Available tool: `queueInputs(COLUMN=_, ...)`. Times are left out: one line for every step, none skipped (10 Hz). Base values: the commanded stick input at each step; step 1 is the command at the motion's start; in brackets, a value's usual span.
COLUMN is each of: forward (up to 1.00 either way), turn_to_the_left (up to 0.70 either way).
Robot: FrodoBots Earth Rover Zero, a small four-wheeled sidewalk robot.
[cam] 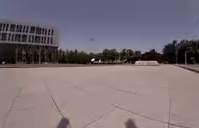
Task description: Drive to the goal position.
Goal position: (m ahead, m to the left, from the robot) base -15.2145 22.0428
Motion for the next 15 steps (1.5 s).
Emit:
queueInputs(forward=1.00, turn_to_the_left=0.40)
queueInputs(forward=1.00, turn_to_the_left=0.40)
queueInputs(forward=1.00, turn_to_the_left=0.40)
queueInputs(forward=1.00, turn_to_the_left=0.40)
queueInputs(forward=0.00, turn_to_the_left=1.00)
queueInputs(forward=0.00, turn_to_the_left=1.00)
queueInputs(forward=0.00, turn_to_the_left=1.00)
queueInputs(forward=0.00, turn_to_the_left=1.00)
queueInputs(forward=0.00, turn_to_the_left=0.92)
queueInputs(forward=0.00, turn_to_the_left=0.21)
queueInputs(forward=0.00, turn_to_the_left=-0.09)
queueInputs(forward=0.00, turn_to_the_left=-0.92)
queueInputs(forward=0.00, turn_to_the_left=-1.00)
queueInputs(forward=0.00, turn_to_the_left=-1.00)
queueInputs(forward=0.00, turn_to_the_left=-1.00)
